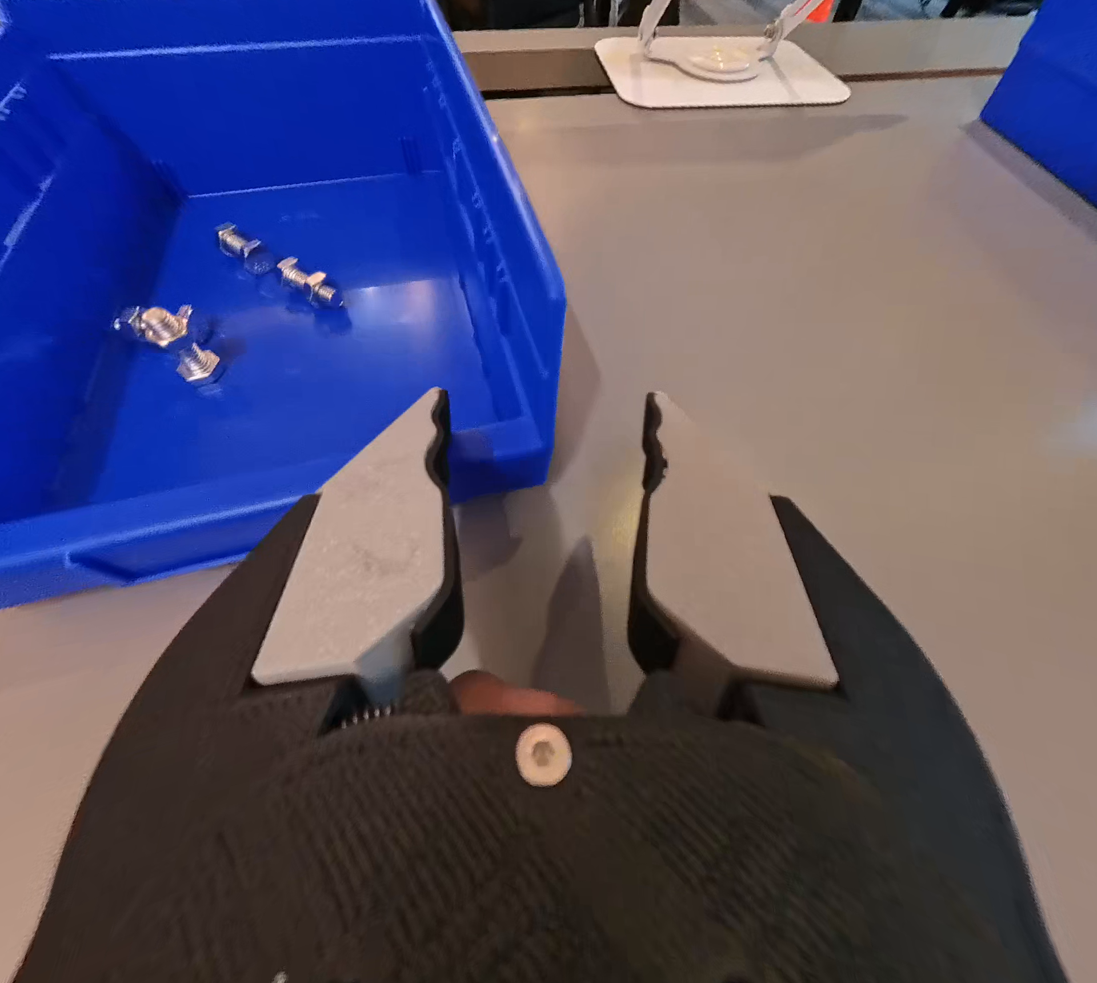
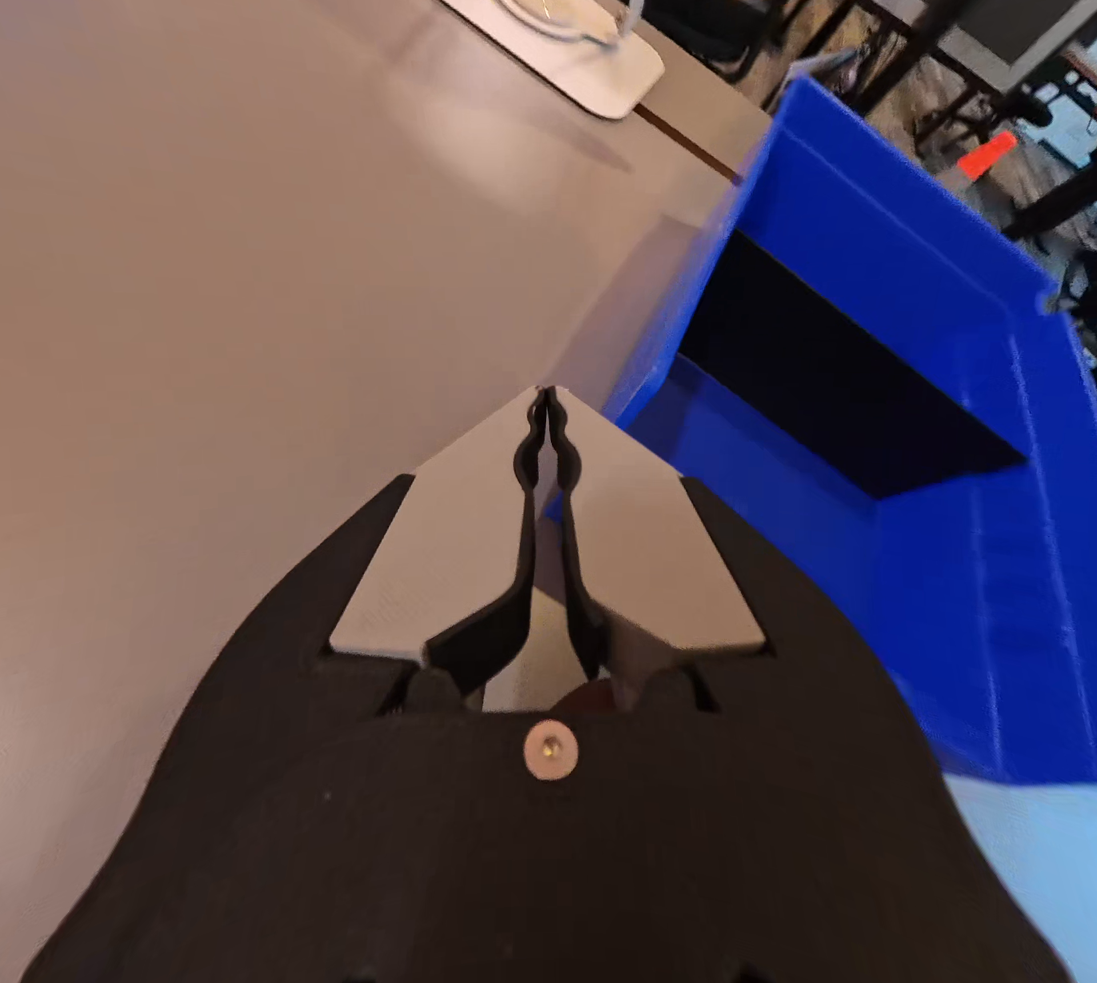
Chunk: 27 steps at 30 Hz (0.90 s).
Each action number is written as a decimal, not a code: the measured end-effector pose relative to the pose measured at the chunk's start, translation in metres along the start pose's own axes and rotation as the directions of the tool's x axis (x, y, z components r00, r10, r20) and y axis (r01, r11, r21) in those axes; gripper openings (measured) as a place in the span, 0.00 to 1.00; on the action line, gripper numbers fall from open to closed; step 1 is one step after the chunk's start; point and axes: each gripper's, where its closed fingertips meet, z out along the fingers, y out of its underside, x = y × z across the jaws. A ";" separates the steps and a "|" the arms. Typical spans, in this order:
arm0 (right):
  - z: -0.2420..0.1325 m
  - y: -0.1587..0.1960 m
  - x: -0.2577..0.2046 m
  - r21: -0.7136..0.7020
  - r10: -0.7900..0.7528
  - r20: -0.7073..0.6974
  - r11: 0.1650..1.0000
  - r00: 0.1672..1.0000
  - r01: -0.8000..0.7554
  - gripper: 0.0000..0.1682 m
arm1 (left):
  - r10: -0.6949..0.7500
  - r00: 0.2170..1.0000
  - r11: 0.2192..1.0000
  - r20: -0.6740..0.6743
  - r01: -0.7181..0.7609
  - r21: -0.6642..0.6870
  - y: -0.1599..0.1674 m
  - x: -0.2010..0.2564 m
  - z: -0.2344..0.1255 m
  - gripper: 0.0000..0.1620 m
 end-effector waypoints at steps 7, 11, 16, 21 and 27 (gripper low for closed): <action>-0.022 0.013 -0.005 0.038 0.117 0.133 0.992 0.984 -0.123 0.03 | 0.048 0.998 0.998 0.032 -0.047 -0.031 -0.002 0.005 0.024 0.35; -0.031 -0.023 -0.036 0.128 0.114 0.292 0.979 0.950 -0.157 0.09 | 0.081 0.989 0.997 0.124 -0.080 -0.017 -0.008 -0.007 0.030 0.13; -0.017 -0.066 -0.074 0.171 0.066 0.425 0.973 0.903 -0.152 0.14 | 0.079 0.986 0.997 0.145 -0.076 -0.023 -0.010 -0.017 0.031 0.05; 0.027 -0.084 -0.097 0.157 0.067 0.483 0.974 0.873 -0.161 0.16 | 0.056 0.990 0.998 0.133 -0.052 -0.034 -0.010 -0.022 0.023 0.14; 0.064 -0.071 -0.095 0.139 0.056 0.450 0.981 0.891 -0.132 0.24 | 0.085 0.996 0.989 -0.009 -0.083 0.119 -0.026 0.038 -0.017 0.39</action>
